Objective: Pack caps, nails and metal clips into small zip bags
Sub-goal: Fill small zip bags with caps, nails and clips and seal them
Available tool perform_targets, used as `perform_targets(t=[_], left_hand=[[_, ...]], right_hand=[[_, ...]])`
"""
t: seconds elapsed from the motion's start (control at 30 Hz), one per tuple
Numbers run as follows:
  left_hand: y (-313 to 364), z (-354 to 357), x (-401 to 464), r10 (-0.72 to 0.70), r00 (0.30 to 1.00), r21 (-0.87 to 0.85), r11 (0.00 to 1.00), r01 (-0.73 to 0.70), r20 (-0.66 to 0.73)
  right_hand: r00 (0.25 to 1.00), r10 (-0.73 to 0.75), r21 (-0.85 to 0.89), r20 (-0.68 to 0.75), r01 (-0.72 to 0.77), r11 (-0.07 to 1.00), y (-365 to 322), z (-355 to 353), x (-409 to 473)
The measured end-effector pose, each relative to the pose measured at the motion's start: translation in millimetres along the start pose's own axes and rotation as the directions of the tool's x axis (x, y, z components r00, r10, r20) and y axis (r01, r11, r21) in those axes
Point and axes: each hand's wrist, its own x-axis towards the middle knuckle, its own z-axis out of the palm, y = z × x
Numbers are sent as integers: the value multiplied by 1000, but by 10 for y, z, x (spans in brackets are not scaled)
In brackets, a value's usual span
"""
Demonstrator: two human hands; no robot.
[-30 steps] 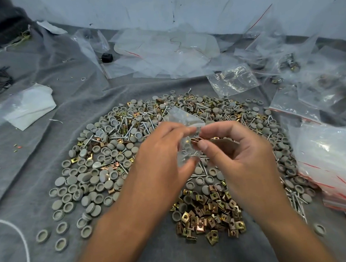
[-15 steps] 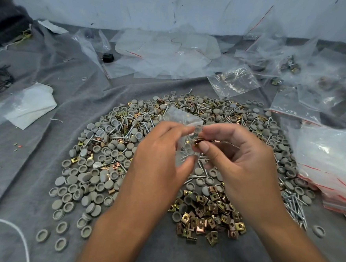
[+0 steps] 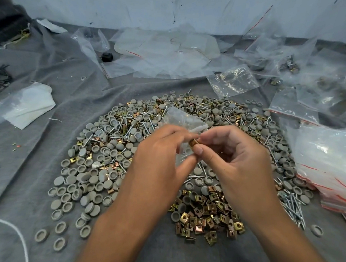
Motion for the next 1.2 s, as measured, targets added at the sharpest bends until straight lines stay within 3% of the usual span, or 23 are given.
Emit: perform_targets(t=[0.53,0.7,0.8,0.9,1.0,1.1,1.2], left_hand=[[-9,-59,0,-47,997,-11,999,46,-62],[-14,-60,-1,-49,996,-4,999,49,-81],[-4,-56,-1,-37,995,6,999,37,-97],[-1,-41,6,-30,993,25,999,33,-118],[-28,-24,12,-15,991,40,999,21,-136],[-42,-23,9,-6,990,42,999,11,-138],[-24,-17,-2,1,993,38,999,4,-121]], right_hand=[[995,4,-131,-97,-17,991,93,-344,81],[975,182,-350,124,-128,928,145,-502,98],[892,316,-531,322,-106,841,187,-510,68],[817,412,-638,404,-72,767,255,-500,51],[861,404,-625,307,-137,768,307,-542,95],[934,336,-708,121,-156,689,356,-651,161],[927,370,-756,62,-198,624,422,-753,180]])
